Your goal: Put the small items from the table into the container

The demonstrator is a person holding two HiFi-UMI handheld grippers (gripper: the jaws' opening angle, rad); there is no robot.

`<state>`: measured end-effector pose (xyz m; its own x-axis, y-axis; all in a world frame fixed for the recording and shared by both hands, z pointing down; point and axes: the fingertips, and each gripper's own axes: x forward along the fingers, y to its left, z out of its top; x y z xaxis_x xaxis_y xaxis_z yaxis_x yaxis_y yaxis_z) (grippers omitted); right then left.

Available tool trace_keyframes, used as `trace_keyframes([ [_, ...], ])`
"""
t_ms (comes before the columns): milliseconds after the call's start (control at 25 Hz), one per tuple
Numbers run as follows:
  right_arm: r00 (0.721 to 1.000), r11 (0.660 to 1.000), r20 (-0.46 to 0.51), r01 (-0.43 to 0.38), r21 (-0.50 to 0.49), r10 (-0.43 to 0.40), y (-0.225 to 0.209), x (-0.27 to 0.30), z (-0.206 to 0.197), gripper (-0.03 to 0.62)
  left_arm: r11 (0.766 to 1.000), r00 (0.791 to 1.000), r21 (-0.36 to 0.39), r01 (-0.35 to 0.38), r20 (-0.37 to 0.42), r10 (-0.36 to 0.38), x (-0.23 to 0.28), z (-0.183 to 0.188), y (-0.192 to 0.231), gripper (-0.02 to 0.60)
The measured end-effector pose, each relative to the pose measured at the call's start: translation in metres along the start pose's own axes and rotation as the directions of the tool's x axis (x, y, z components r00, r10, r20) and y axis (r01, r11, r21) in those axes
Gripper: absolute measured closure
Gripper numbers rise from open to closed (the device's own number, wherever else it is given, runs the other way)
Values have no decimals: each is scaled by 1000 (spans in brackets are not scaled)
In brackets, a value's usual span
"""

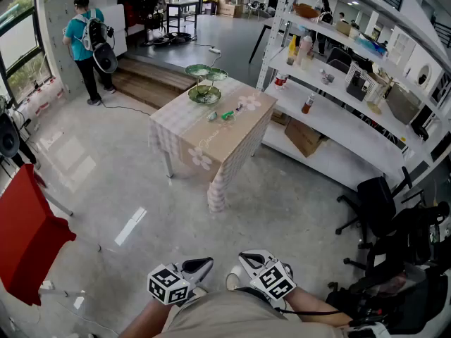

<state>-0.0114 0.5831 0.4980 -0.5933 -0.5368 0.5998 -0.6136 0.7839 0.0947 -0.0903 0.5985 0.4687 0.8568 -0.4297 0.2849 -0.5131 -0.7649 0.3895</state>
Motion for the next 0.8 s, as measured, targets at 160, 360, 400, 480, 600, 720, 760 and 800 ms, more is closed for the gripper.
trace_keyframes([
  [160,1000,1000,-11,-26,-12,25,-1,2,-4,580,1000,1000,-17,-25,10,25,-2,-7,-4,572],
  [360,997,996,-26,-76,40,77,12,16,-11,580,998,999,-36,-54,-1,54,-8,-15,9,572],
  [400,996,996,-33,-81,46,82,12,18,-14,580,998,998,-38,-58,-3,58,-7,-15,9,572],
  [480,996,995,-29,-85,57,87,6,22,-13,580,997,997,-31,-73,-10,73,-5,-14,14,572],
  [600,995,993,-4,-95,72,95,-14,35,-1,580,995,995,-12,-99,-15,98,3,-6,31,572],
  [720,996,993,8,-95,67,94,-42,50,9,577,993,993,-5,-117,-22,116,17,7,50,572],
  [760,996,994,19,-92,60,91,-53,54,14,577,993,993,-1,-120,-22,120,23,13,54,572],
  [800,995,994,35,-92,55,90,-66,58,21,576,993,992,6,-122,-22,122,29,19,59,572],
])
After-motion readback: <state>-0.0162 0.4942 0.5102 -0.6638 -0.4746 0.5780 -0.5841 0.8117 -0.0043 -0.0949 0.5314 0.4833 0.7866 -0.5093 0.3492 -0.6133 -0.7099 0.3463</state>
